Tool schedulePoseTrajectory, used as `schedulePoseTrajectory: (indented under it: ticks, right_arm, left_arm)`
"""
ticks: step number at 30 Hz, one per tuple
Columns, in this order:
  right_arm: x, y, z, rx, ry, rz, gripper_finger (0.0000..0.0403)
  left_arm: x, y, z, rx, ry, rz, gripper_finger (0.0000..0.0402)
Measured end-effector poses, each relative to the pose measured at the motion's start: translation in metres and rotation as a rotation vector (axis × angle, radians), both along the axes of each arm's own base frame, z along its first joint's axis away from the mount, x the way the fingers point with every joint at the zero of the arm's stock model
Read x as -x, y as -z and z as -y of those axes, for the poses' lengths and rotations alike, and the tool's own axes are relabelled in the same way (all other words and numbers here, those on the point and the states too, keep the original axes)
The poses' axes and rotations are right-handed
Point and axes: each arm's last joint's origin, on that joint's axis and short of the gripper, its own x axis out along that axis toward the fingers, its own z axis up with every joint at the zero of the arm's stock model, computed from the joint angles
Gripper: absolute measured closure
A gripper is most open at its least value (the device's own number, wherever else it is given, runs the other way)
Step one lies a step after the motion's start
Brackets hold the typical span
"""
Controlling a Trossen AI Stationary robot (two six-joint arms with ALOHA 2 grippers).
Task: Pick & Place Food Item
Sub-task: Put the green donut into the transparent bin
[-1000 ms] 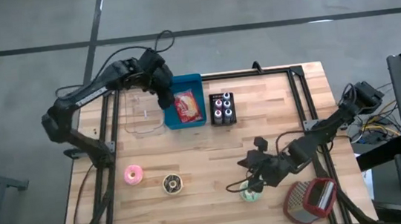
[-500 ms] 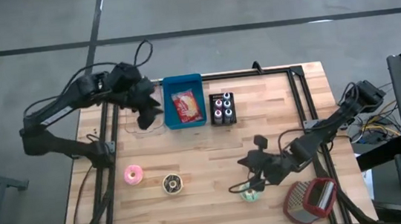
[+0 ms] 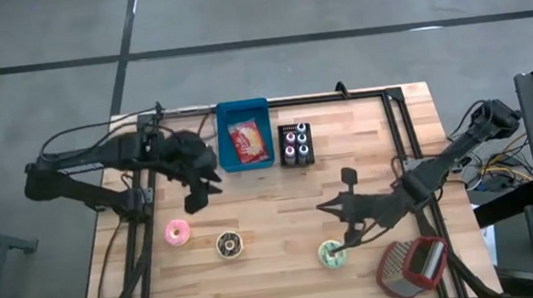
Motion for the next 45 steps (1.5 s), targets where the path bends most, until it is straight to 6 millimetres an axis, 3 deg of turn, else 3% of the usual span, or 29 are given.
schedulePoseTrajectory:
  ticks: [7,14,28,35,45]
  right_arm:
    - [0.021,-0.018,0.013,0.034,-0.032,0.06,0.0394]
    - [0.048,-0.002,0.03,0.023,-0.033,0.073,0.0394]
    - [0.103,0.026,0.068,-0.1,0.0,0.298,0.0394]
    - [0.112,0.044,0.073,-0.2,0.029,0.311,0.0394]
    - [0.112,0.042,0.072,-0.205,0.027,0.315,0.0394]
  left_arm:
    - [0.002,0.02,0.01,-0.031,0.009,-0.062,0.0241]
    - [0.008,0.041,0.01,0.016,-0.059,-0.128,0.0241]
    - [0.017,0.023,0.008,-0.013,-0.155,-0.012,0.0241]
    - [0.018,0.027,0.008,-0.009,-0.161,-0.028,0.0241]
    - [0.018,0.028,0.008,-0.008,-0.159,-0.033,0.0241]
